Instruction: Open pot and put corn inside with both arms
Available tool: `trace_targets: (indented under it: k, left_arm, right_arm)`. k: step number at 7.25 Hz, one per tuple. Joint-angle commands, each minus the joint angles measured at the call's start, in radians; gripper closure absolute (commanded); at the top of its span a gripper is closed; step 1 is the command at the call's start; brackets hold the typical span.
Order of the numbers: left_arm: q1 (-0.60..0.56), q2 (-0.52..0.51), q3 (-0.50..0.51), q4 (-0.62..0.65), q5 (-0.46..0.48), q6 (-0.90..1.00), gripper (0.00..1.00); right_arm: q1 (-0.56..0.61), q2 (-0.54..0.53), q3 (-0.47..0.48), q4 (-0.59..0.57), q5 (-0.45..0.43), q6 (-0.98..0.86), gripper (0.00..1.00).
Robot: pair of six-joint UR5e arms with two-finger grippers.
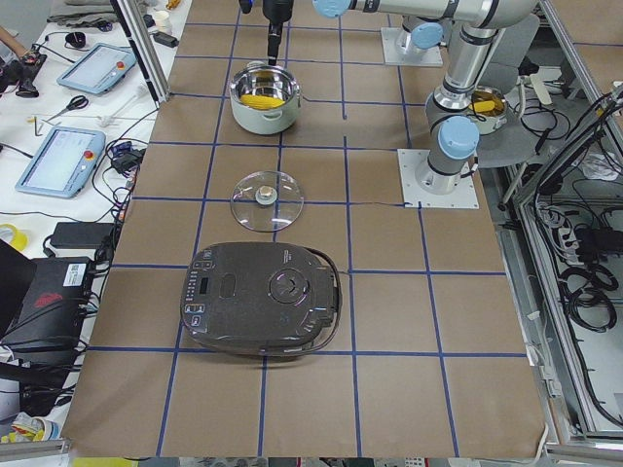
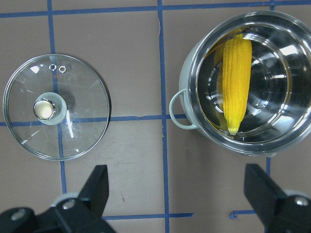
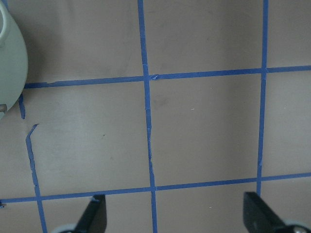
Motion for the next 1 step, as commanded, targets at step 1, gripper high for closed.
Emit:
trace_targets:
  k: [1]
  left_arm:
    - [0.004,0.006,-0.001,-0.001,0.004,0.003,0.0]
  right_arm:
    - [0.002,0.0,-0.009,0.008,0.011,-0.004,0.0]
